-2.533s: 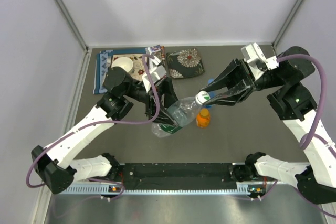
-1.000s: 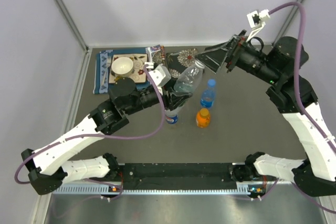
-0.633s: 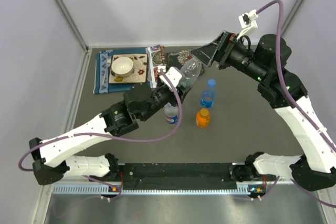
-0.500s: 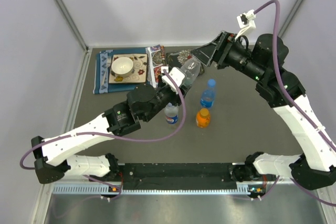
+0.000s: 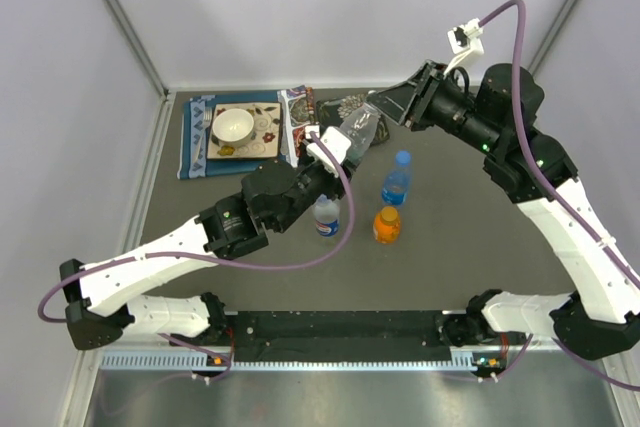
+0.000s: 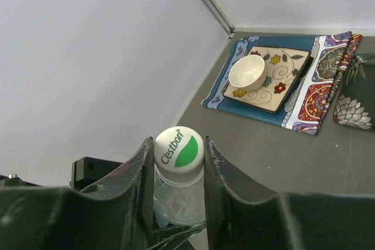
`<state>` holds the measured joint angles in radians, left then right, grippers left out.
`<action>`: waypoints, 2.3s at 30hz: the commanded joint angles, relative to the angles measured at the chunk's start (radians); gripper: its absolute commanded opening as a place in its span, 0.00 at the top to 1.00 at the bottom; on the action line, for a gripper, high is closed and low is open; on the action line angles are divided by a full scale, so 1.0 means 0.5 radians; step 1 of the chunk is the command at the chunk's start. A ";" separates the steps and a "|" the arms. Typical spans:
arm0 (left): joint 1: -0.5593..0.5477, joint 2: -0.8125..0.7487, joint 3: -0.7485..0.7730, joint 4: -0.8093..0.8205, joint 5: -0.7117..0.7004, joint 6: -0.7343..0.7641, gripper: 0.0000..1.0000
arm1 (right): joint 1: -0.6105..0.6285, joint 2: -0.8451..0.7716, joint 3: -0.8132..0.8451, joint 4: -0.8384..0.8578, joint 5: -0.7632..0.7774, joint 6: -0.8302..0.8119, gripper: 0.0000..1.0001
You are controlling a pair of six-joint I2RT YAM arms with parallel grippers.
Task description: Unscrew the bottle caps
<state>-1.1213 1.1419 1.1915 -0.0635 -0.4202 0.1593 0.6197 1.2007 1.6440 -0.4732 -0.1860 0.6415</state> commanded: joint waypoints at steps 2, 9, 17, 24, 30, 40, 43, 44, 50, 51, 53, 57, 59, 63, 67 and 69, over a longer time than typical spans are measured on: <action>-0.009 -0.047 0.074 0.090 0.027 0.004 0.62 | 0.025 -0.021 -0.008 0.057 -0.024 -0.037 0.89; 0.006 -0.164 0.044 0.069 0.423 -0.055 0.58 | 0.025 -0.015 0.068 0.048 -0.296 -0.282 1.00; 0.328 -0.314 0.065 -0.045 1.495 -0.318 0.57 | -0.015 -0.060 0.118 0.081 -0.787 -0.611 1.00; 0.626 -0.281 0.081 0.023 2.364 -0.665 0.58 | -0.018 -0.189 -0.011 0.250 -1.262 -0.810 1.00; 0.804 -0.235 0.028 0.344 2.856 -0.993 0.58 | -0.018 -0.226 -0.048 0.308 -1.698 -0.878 1.00; 0.850 -0.133 0.007 0.664 3.209 -1.312 0.57 | -0.021 -0.260 -0.100 0.492 -2.380 -0.832 1.00; 0.853 -0.109 0.010 0.707 3.258 -1.340 0.57 | -0.018 -0.266 -0.137 0.572 -2.496 -0.768 1.00; 0.853 -0.103 0.010 0.707 3.264 -1.340 0.57 | -0.018 -0.275 -0.143 0.606 -2.512 -0.758 1.00; 0.862 -0.072 -0.002 0.747 3.310 -1.374 0.57 | -0.015 -0.291 -0.156 0.679 -2.558 -0.700 1.00; 0.862 -0.072 -0.005 0.744 3.307 -1.371 0.57 | -0.015 -0.300 -0.149 0.680 -2.503 -0.703 1.00; 0.868 -0.072 -0.002 0.704 3.295 -1.337 0.57 | -0.018 -0.306 -0.131 0.680 -2.408 -0.697 1.00; 0.874 -0.078 0.016 0.557 3.252 -1.233 0.57 | -0.034 -0.376 -0.091 0.676 -1.940 -0.727 1.00; 0.874 -0.087 0.022 0.493 3.230 -1.184 0.57 | -0.040 -0.395 -0.079 0.670 -1.795 -0.743 1.00; 0.874 -0.084 0.019 0.458 3.218 -1.147 0.57 | -0.052 -0.377 -0.030 0.655 -1.690 -0.718 1.00; 0.877 -0.096 0.022 0.394 3.178 -1.092 0.57 | -0.058 -0.459 -0.109 0.594 -1.152 -0.786 1.00; 0.874 -0.115 0.037 0.312 3.066 -1.028 0.58 | -0.058 -0.514 -0.116 0.358 -0.473 -0.899 1.00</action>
<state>-0.6876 1.1042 1.1774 0.1390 1.1919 -0.4229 0.5987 0.9939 1.5898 -0.1780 -0.9340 0.2634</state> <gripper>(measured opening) 0.544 0.307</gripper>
